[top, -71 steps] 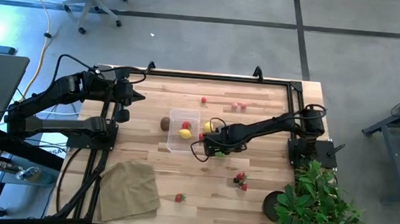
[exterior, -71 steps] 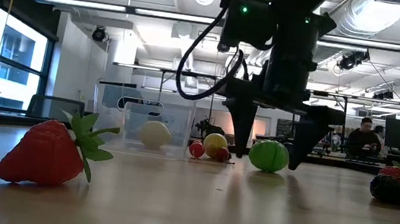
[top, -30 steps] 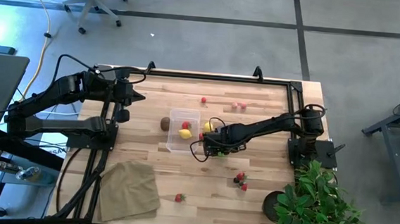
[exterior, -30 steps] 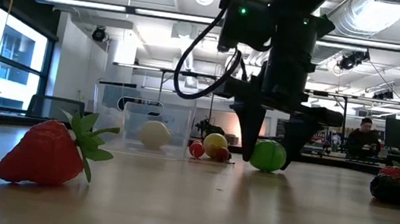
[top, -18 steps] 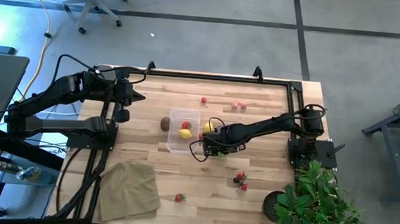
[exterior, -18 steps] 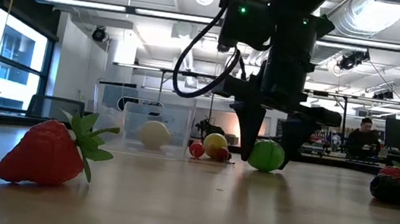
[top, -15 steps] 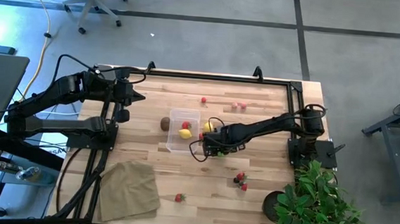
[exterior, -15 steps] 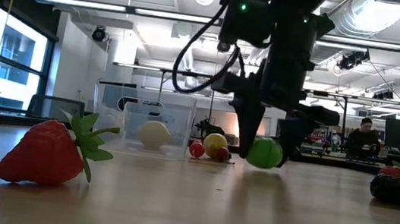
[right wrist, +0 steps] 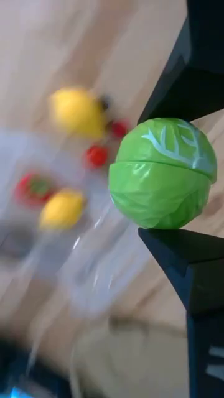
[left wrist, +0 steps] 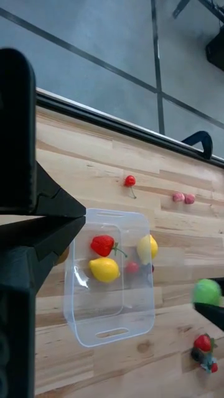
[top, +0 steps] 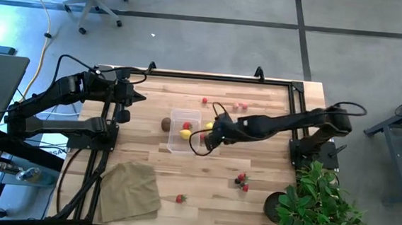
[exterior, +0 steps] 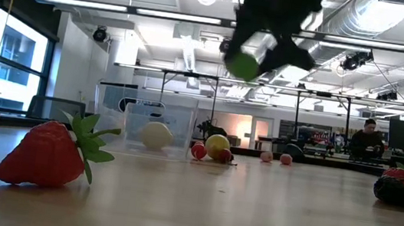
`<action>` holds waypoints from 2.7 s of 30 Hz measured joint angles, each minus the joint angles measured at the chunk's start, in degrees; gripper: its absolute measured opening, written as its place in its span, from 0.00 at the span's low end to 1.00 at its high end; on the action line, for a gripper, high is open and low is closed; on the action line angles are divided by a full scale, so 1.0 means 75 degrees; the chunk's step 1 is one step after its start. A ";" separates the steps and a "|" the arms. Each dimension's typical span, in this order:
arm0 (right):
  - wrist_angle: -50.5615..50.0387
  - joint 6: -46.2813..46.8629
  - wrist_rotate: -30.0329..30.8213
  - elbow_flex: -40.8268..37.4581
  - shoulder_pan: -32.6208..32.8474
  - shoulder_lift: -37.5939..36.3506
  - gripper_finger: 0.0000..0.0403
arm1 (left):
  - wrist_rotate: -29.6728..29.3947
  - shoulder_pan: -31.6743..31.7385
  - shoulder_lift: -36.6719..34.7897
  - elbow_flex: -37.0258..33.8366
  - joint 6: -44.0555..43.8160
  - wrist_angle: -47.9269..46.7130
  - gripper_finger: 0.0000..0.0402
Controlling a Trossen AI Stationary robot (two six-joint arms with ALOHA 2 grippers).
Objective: Pick and placing Produce into tupperware
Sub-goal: Put the cabbage into the transparent bin
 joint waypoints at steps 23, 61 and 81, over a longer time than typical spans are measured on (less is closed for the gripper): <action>0.2437 -0.4645 -0.0524 0.0833 -0.0667 0.0001 0.57 | 0.0002 0.0000 0.0001 0.0001 0.0000 0.0000 0.00; -0.3349 -0.6498 -0.1418 0.7944 -0.1768 0.6316 0.57 | 0.0001 0.0000 0.0000 0.0000 0.0000 -0.0001 0.00; -0.3064 -0.6656 -0.1629 0.7542 -0.1675 0.6336 0.59 | 0.0000 0.0000 -0.0001 0.0000 0.0000 -0.0002 0.00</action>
